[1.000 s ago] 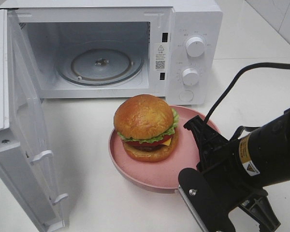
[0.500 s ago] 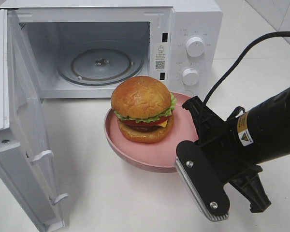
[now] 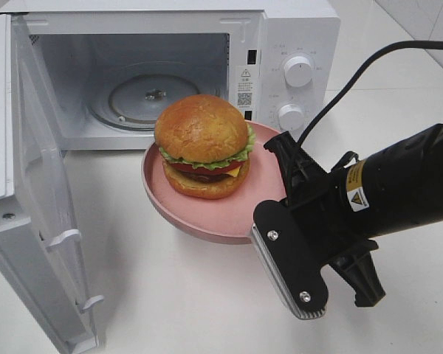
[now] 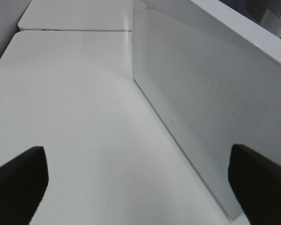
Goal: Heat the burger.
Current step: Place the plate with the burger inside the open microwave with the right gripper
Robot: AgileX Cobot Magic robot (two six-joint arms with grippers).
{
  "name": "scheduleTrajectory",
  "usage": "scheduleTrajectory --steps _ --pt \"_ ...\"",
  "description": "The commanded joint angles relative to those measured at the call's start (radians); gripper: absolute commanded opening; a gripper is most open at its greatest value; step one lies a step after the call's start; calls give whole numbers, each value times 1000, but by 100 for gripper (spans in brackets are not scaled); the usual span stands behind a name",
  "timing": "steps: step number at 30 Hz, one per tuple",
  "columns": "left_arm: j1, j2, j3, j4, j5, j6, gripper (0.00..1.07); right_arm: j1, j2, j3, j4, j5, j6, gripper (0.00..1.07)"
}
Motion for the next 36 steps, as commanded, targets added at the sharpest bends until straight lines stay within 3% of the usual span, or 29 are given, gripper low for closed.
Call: scheduleTrajectory --steps 1,22,36 --pt "-5 -18 -1 -6 -2 -4 100 -5 15 -37 -9 -74 1 0" --pt "-5 -18 -1 -6 -2 -4 100 -5 199 -250 -29 -75 38 0" --pt "-5 -18 -1 -6 -2 -4 100 -5 285 -362 -159 -68 132 0"
